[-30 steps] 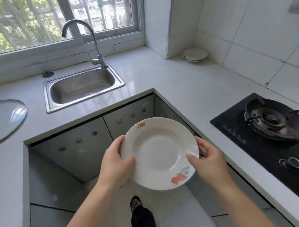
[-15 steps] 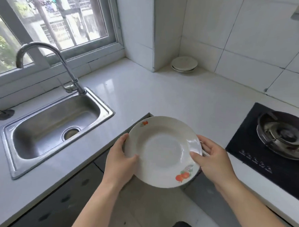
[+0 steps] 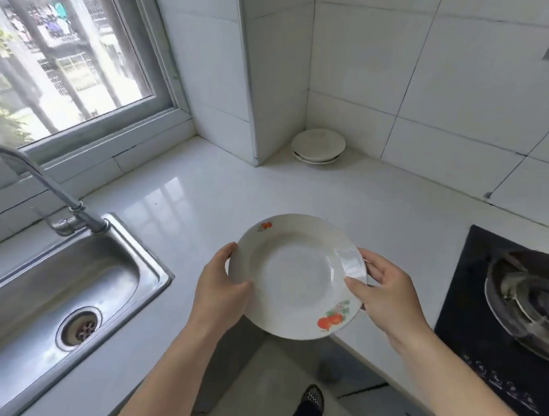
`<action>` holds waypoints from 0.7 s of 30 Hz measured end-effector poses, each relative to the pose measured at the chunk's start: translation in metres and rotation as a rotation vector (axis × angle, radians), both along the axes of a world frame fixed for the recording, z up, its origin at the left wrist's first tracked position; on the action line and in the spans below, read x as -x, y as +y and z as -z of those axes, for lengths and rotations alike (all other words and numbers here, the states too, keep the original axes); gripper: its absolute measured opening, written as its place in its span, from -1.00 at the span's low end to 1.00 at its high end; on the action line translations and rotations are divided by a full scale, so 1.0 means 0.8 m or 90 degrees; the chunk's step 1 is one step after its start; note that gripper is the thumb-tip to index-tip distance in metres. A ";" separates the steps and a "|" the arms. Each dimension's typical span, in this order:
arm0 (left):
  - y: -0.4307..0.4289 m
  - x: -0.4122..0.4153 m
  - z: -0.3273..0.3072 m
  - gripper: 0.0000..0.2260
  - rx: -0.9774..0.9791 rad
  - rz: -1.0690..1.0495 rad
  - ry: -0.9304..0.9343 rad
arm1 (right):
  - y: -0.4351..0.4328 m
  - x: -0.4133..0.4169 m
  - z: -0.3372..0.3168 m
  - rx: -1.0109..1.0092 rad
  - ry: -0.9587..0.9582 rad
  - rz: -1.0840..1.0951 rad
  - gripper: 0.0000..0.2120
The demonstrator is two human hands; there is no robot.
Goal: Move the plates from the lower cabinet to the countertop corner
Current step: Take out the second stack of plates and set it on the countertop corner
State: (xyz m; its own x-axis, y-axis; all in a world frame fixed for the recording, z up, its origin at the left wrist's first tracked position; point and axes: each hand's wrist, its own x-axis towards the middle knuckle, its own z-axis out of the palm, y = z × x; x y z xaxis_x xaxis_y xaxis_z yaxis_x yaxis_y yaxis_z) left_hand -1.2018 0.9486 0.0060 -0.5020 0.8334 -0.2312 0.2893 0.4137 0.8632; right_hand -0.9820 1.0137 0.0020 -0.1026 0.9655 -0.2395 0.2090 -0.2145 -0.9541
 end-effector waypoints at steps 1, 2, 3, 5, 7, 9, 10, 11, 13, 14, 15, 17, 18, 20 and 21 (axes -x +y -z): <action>0.021 0.001 0.000 -0.38 0.004 0.012 -0.002 | 0.017 -0.001 -0.001 0.002 -0.002 0.006 -0.57; 0.041 0.002 -0.001 -0.38 0.007 0.022 -0.005 | 0.034 -0.002 -0.001 0.004 -0.002 0.012 -0.57; 0.061 0.002 -0.003 -0.37 0.007 0.030 -0.005 | 0.051 -0.003 -0.001 0.004 -0.001 0.017 -0.57; 0.098 0.002 -0.004 -0.36 0.002 0.035 0.003 | 0.084 -0.003 -0.001 0.002 -0.001 0.027 -0.56; 0.131 0.001 -0.004 -0.36 0.002 0.037 0.009 | 0.112 -0.004 0.000 -0.001 0.001 0.036 -0.56; 0.159 0.001 -0.005 -0.37 0.011 0.046 0.012 | 0.136 -0.005 0.001 0.001 0.005 0.046 -0.57; 0.173 0.001 -0.006 -0.38 0.015 0.053 0.009 | 0.147 -0.006 0.003 0.005 0.007 0.053 -0.57; 0.186 0.001 -0.006 -0.39 0.019 0.062 0.002 | 0.158 -0.007 0.004 0.007 0.011 0.061 -0.57; 0.214 -0.001 -0.008 -0.42 0.027 0.081 -0.012 | 0.177 -0.011 0.008 0.012 0.015 0.080 -0.57; 0.227 -0.003 -0.008 -0.42 0.030 0.091 -0.016 | 0.186 -0.013 0.009 0.013 0.016 0.090 -0.57; 0.241 -0.004 -0.007 -0.43 0.030 0.104 -0.017 | 0.195 -0.015 0.010 0.013 0.018 0.101 -0.57; 0.266 -0.006 -0.006 -0.45 0.025 0.137 -0.015 | 0.213 -0.018 0.011 0.012 0.012 0.122 -0.56; 0.280 -0.007 -0.005 -0.45 0.022 0.156 -0.014 | 0.223 -0.019 0.011 0.013 0.008 0.138 -0.55; 0.310 -0.007 -0.003 -0.47 0.017 0.194 -0.008 | 0.241 -0.021 0.011 0.016 0.004 0.170 -0.53; 0.325 -0.006 -0.002 -0.47 0.016 0.211 -0.003 | 0.249 -0.021 0.010 0.017 0.000 0.185 -0.53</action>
State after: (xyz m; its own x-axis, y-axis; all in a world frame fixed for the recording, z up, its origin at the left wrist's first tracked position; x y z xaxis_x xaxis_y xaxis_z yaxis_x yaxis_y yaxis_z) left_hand -1.1968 1.2084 0.0078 -0.2028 0.9455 -0.2549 0.4083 0.3183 0.8556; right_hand -0.9651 1.2130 -0.0061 0.1780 0.9475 -0.2657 0.1354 -0.2911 -0.9471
